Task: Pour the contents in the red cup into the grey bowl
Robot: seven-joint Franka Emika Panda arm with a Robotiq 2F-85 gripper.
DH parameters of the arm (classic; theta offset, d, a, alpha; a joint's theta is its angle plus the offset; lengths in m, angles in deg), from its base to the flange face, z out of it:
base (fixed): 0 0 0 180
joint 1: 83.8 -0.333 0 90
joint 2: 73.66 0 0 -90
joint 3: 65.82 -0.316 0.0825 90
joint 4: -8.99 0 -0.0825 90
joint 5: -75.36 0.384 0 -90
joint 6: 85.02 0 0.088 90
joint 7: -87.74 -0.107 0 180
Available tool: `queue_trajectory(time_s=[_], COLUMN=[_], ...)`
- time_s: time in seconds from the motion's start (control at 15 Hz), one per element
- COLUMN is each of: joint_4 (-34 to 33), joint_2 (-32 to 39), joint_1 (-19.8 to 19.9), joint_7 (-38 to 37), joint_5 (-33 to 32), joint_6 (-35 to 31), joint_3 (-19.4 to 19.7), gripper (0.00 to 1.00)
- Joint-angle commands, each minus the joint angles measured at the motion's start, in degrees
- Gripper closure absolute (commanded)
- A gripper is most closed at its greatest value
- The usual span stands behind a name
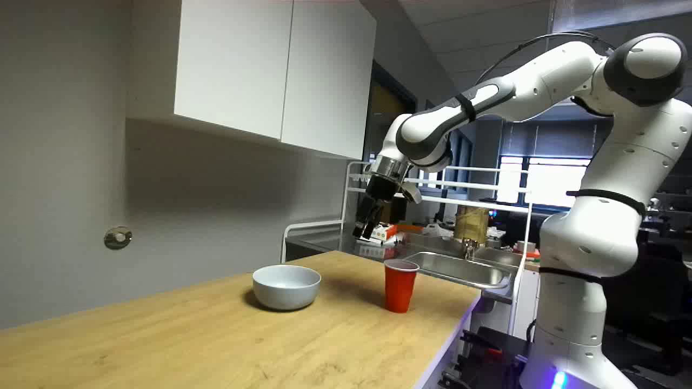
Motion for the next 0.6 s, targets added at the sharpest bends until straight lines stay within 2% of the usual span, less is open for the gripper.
queue_trajectory(time_s=[0.0,0.53], joint_4=[-0.1,-0.1], joint_2=[0.0,0.1], joint_1=[0.8,1.0], joint_7=[0.2,-0.1], joint_5=[0.4,0.7], joint_6=[0.2,-0.2], joint_3=[-0.7,-0.5], gripper=[0.00,0.00])
